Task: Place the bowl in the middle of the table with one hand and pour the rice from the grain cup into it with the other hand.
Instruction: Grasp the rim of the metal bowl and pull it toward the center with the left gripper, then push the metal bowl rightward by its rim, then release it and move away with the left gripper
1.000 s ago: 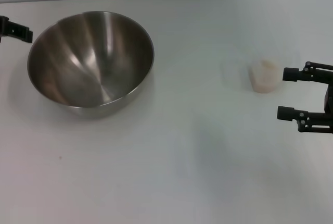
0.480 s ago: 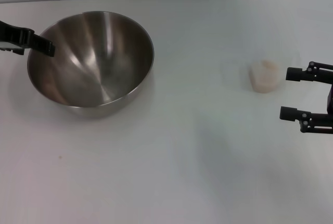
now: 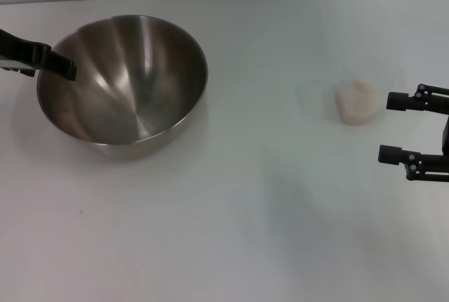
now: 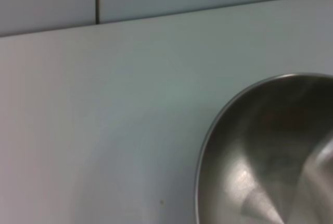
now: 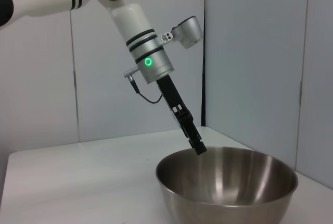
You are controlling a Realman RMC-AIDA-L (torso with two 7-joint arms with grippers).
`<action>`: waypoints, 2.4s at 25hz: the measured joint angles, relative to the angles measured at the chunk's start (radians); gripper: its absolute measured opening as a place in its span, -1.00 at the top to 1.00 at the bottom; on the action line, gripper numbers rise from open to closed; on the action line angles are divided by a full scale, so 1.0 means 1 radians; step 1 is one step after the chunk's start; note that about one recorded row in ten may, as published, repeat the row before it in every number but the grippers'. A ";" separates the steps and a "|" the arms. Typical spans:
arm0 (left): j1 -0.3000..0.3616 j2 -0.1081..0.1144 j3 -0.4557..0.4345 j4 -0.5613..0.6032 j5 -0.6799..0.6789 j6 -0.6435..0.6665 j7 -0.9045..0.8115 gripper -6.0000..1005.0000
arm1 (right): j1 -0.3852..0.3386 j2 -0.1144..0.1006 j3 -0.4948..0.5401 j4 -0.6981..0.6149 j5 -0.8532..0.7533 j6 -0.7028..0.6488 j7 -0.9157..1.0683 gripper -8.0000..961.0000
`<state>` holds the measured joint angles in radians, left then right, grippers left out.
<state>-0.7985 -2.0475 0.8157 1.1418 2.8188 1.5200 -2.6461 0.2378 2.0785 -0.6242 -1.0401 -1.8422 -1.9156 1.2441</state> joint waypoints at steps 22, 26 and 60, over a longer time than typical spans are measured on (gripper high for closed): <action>-0.005 -0.011 0.055 -0.119 0.000 -0.115 0.068 -0.21 | 0.019 -0.002 0.007 -0.004 0.000 0.007 0.000 -0.59; -0.007 -0.011 0.052 -0.118 0.002 -0.130 0.059 -0.19 | 0.021 -0.002 0.021 -0.002 0.000 0.007 -0.001 -0.59; -0.048 -0.020 0.175 -0.108 -0.049 -0.091 0.107 0.87 | 0.027 -0.002 0.025 0.003 -0.001 0.009 -0.004 -0.59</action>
<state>-0.8465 -2.0676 0.9906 1.0336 2.7697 1.4287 -2.5393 0.2651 2.0770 -0.5997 -1.0369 -1.8432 -1.9066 1.2402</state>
